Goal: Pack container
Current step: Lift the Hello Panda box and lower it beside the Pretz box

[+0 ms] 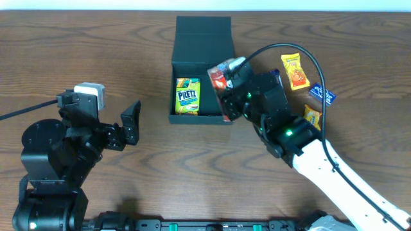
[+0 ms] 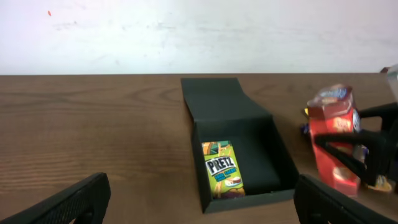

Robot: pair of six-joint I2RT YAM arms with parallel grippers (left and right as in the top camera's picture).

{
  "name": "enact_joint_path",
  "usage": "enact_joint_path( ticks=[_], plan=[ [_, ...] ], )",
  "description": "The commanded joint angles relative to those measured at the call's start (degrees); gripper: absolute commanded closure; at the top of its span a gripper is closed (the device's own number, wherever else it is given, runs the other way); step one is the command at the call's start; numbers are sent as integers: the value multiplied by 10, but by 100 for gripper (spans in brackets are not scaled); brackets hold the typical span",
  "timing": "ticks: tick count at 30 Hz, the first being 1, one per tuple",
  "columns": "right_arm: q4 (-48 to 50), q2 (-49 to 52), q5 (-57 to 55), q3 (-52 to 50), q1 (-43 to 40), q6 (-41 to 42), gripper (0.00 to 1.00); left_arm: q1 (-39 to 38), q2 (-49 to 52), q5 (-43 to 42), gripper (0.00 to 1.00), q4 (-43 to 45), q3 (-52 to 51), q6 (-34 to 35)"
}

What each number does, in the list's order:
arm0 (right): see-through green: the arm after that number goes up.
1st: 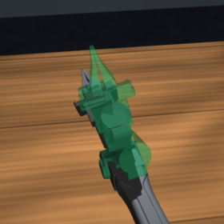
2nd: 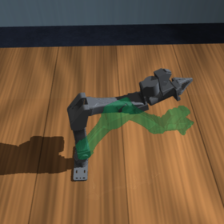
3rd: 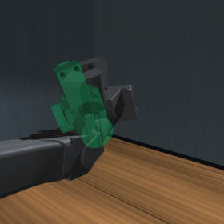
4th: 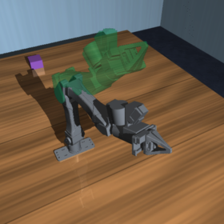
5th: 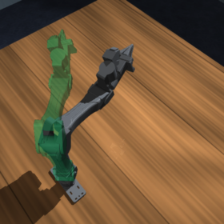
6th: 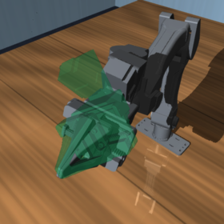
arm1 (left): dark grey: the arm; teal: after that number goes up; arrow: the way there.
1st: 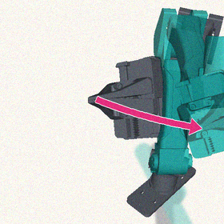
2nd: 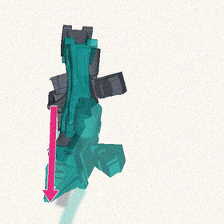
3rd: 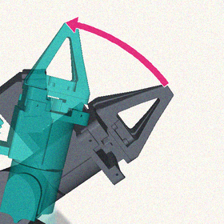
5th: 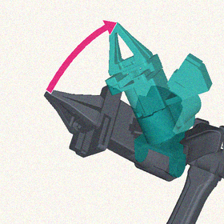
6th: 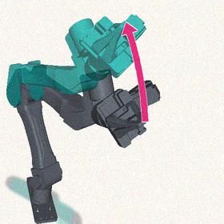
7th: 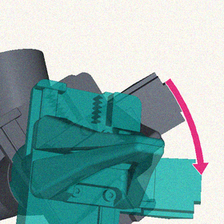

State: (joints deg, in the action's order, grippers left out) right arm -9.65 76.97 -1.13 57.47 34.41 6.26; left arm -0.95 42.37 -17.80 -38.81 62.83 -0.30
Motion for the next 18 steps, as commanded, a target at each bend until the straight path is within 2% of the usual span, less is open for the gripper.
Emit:
enact_joint_path(
  ticks=[1, 8, 18],
  plan=[
    [34, 33, 5, 8, 11, 109, 47, 3, -1, 2, 5, -1, 9, -10],
    [109, 128, -12, 14, 13, 174, 50, 3, -1, 2, 5, -11, 9, -10],
    [117, 256, -56, 77, 12, 175, 46, 3, -1, 2, 5, -19, 9, -10]
  ],
)
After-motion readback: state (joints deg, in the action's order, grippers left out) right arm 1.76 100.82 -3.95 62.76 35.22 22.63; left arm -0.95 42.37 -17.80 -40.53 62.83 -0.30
